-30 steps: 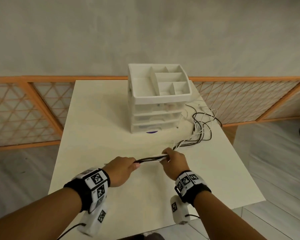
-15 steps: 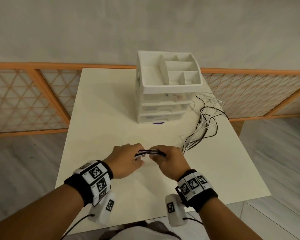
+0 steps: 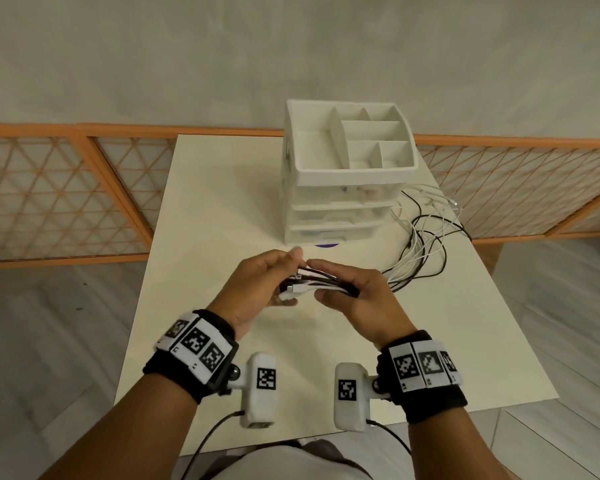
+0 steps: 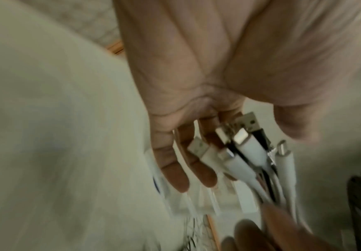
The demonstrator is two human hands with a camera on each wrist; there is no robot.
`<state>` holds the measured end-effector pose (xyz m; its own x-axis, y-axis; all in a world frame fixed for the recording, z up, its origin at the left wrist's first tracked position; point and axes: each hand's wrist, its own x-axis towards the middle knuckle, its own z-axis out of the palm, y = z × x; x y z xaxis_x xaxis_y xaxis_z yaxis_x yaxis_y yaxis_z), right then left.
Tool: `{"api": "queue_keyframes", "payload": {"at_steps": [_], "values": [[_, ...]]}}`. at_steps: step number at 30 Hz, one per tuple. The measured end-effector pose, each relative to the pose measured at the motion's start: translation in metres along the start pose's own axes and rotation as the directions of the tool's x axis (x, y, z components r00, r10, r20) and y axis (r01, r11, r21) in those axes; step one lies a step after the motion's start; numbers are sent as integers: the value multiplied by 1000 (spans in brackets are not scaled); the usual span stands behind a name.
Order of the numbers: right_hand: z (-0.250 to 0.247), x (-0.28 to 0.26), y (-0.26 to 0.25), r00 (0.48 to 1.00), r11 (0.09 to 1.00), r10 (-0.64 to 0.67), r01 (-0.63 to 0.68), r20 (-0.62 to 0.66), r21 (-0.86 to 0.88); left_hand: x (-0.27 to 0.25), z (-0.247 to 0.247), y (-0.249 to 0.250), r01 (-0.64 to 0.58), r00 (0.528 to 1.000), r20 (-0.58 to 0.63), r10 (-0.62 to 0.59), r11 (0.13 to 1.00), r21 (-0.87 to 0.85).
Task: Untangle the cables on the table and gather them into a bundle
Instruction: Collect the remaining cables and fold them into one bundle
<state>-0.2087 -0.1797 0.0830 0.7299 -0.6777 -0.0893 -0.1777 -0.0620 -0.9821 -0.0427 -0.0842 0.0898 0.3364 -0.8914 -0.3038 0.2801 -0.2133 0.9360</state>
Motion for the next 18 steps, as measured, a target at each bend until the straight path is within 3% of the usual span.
{"api": "queue_keyframes", "payload": {"at_steps": [2, 5, 9, 14, 18], "values": [[1, -4, -5, 998, 999, -28, 26, 55, 44, -2, 8, -5, 73, 997, -10, -77, 974, -212], [4, -6, -5, 998, 998, -56, 55, 18, 35, -5, 16, -6, 91, 989, -85, -121, 949, -300], [10, -7, -1, 998, 998, -67, 67, 3, 9, -7, 22, -3, 62, 989, -120, -81, 985, -160], [16, -9, 1, 997, 990, -76, 77, -14, 114, -8, 25, 2, 1, 996, -84, 5, 998, 63], [16, -10, -1, 994, 987, -15, 32, -108, 159, -6, 24, 5, -34, 994, -95, 49, 988, 147]]}}
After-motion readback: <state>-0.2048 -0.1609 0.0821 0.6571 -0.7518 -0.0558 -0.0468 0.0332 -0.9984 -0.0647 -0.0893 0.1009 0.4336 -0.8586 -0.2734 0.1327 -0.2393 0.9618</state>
